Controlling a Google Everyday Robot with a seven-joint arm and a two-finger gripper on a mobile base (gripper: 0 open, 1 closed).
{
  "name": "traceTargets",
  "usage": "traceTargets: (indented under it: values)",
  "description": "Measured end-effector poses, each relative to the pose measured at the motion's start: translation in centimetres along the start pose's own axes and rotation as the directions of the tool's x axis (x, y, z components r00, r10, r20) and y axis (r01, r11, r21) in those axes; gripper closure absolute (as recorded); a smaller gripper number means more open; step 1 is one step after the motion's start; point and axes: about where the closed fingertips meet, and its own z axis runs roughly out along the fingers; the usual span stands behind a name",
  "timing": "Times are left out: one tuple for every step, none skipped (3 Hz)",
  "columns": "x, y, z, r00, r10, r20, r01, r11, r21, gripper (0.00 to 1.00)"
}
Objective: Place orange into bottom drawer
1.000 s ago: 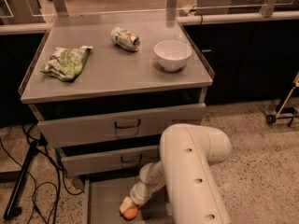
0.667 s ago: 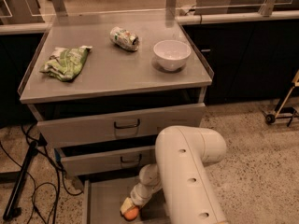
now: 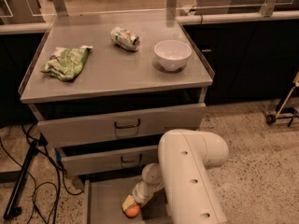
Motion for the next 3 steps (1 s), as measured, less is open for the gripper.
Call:
traceTargets:
  values:
    - [-1.0,-0.9,0.7,0.999,0.033,0.011,-0.033,0.9994,-0.01,1.0]
    - [-1.3,-1.5,1.3,0.998,0.061,0.019,-0.061,0.9981,0.009,1.0]
    - [-0.8,-2.0,2.7,0.996,0.086,0.007,-0.086,0.9959,0.028,1.0]
